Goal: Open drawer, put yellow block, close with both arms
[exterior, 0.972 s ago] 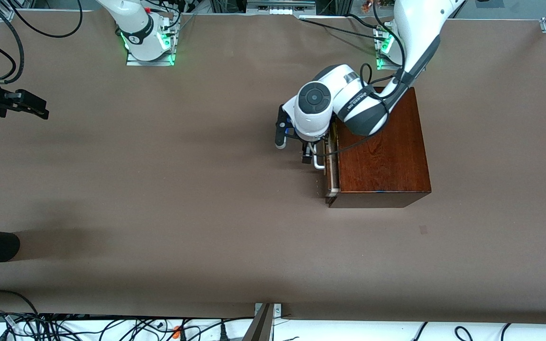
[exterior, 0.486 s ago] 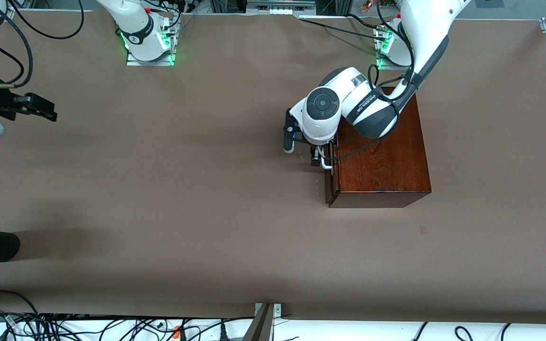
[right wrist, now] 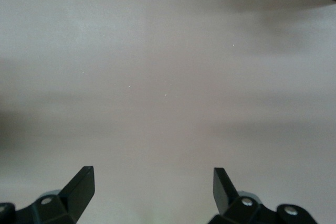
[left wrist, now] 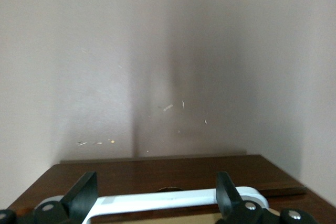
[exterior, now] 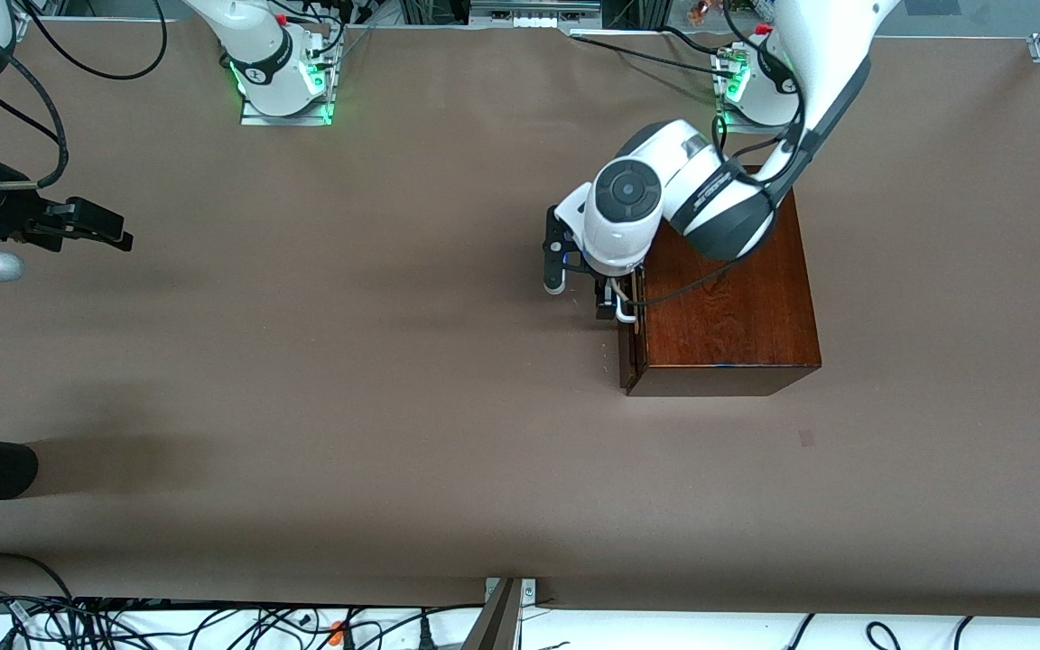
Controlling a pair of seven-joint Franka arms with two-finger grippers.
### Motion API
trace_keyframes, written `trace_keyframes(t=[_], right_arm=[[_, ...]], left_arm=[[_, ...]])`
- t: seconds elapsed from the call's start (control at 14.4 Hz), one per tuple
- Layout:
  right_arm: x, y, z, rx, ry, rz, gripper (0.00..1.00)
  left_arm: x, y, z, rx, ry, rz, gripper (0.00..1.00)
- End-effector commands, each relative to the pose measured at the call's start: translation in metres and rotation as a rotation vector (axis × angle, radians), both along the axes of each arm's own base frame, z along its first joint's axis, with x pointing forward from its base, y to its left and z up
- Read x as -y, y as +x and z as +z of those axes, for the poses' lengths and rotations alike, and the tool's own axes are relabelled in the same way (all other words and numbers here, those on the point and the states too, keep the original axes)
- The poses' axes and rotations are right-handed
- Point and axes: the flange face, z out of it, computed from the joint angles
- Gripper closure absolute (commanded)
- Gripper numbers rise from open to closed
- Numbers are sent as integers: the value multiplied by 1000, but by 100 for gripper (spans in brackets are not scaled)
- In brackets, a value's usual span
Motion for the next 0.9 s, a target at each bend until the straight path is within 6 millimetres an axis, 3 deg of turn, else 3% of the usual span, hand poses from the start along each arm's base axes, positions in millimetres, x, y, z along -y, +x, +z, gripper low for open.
trace_keyframes(t=[0.0, 0.14, 0.28, 0.42, 0.56, 0.69, 0.83], right_arm=[[6, -12, 15, -27, -51, 13, 0], [10, -20, 23, -33, -111, 18, 0], [11, -13, 18, -21, -115, 9, 0], [10, -11, 20, 5, -108, 8, 0], [10, -9, 17, 5, -105, 10, 0], [8, -6, 11, -6, -103, 15, 0], [8, -6, 10, -7, -101, 18, 0]], left_arm=[[-1, -10, 78, -19, -2, 232, 0], [-19, -11, 115, -44, 89, 392, 0], [-48, -7, 136, -24, 192, 522, 0], [-97, 10, 165, 35, 218, 639, 0], [-149, 32, 180, 42, 202, 742, 0], [-190, 38, 210, 98, 196, 837, 0], [-228, 38, 217, 51, 157, 978, 0]])
